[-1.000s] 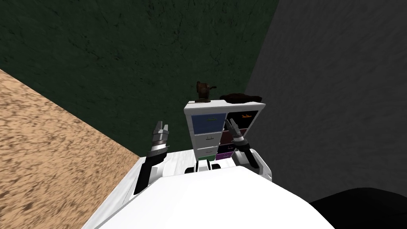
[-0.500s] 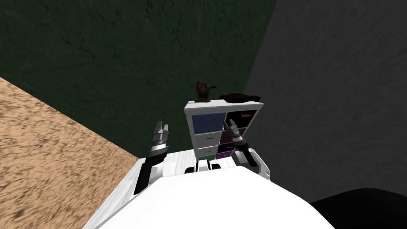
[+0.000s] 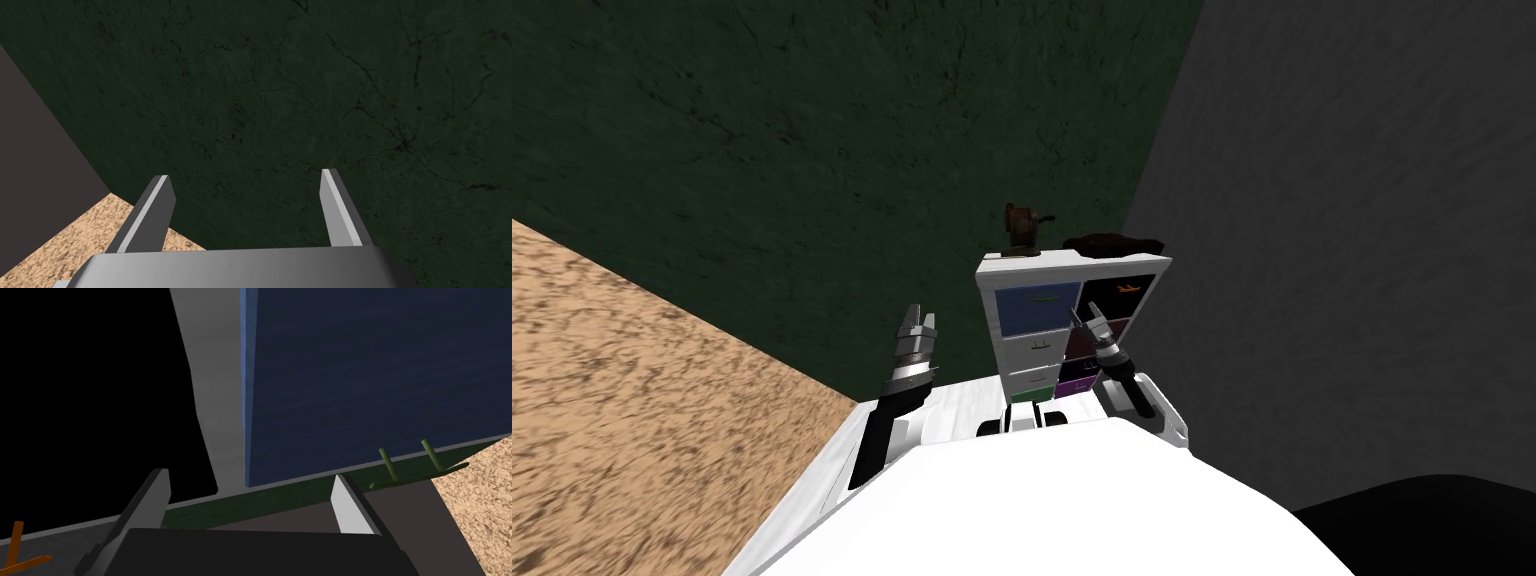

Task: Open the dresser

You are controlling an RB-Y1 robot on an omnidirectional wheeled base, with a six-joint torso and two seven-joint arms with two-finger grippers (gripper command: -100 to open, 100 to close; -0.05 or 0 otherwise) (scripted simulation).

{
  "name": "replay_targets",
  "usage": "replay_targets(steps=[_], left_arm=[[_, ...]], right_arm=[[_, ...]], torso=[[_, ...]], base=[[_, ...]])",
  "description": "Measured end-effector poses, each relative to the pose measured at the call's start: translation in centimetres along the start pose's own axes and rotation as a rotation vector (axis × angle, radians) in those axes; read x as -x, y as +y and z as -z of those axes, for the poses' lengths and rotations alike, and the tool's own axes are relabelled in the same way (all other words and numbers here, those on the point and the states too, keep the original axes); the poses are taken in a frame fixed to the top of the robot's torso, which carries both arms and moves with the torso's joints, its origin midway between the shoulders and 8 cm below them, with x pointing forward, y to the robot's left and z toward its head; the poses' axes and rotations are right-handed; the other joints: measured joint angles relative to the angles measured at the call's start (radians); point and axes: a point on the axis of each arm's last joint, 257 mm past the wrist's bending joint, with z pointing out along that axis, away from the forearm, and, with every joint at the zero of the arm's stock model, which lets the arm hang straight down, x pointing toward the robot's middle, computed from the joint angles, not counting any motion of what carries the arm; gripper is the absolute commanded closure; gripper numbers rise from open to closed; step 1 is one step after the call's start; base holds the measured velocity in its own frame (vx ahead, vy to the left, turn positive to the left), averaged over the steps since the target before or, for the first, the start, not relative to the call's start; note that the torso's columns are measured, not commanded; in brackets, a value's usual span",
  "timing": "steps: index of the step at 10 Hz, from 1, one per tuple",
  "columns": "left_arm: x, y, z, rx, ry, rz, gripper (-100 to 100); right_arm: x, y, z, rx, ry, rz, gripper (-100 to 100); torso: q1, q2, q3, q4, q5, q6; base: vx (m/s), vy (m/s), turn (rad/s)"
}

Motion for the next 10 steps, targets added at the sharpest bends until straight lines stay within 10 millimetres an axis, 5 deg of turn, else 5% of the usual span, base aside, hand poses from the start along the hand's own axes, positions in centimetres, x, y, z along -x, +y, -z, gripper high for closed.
replay_targets(steps=[10], left_arm=[[0.0,0.0,0.0,0.0,0.0,0.0,0]], right_arm=[[-4.3,-0.7,1.0,0.042,0.087,0.339,-100]], torso=[[0.0,0.0,0.0,0.0,0.0,0.0]], base=[[-0.01,0.023,-0.047]])
